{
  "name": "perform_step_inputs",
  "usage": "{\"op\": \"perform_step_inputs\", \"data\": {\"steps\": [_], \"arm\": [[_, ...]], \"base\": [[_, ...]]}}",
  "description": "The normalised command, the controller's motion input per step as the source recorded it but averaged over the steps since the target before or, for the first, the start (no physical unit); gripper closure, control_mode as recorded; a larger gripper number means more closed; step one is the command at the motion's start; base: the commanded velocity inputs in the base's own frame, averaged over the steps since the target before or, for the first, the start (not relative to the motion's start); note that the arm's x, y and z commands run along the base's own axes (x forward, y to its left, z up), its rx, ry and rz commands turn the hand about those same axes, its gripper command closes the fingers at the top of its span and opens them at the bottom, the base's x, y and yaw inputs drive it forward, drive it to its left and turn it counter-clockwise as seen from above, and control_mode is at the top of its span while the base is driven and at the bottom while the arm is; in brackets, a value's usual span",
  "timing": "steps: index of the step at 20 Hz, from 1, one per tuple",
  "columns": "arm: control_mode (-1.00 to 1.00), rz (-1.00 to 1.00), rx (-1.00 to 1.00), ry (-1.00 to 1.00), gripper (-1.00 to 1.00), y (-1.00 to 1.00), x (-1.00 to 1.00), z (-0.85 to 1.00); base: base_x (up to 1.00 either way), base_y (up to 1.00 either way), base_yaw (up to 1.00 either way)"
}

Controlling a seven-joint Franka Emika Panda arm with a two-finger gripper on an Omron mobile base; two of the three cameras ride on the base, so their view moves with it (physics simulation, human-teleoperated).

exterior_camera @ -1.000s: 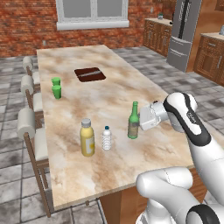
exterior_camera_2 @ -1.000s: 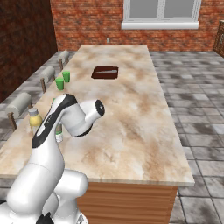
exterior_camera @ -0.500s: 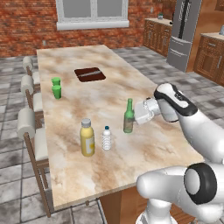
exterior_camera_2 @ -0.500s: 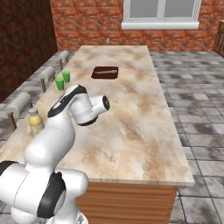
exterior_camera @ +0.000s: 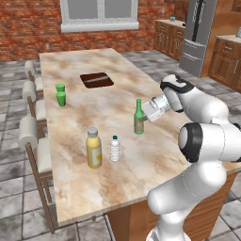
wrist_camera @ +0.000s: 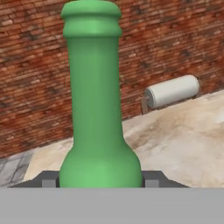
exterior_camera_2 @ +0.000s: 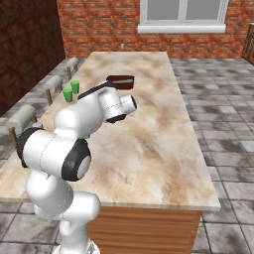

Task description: Place the drinks on the dining counter in a tight cluster.

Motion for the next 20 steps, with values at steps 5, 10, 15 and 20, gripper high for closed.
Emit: {"op": "perform_step_inputs", "data": {"steps": [5, 10, 15, 20], "arm": [[-1.00, 0.00, 0.00, -0.24, 1.00, 0.00, -0.03, -0.45], [-1.00, 0.00, 0.02, -0.27, 1.00, 0.00, -0.21, -0.42], [-1.00, 0.03, 0.02, -0.09, 1.00, 0.08, -0.19, -0.20], [-1.00, 0.05, -0.02, 0.10, 1.00, 0.25, -0.03, 0.00]], "base": [[0.00, 0.00, 0.00], [0.00, 0.00, 0.00], [0.00, 0.00, 0.00], [0.00, 0.00, 0.00]]}}
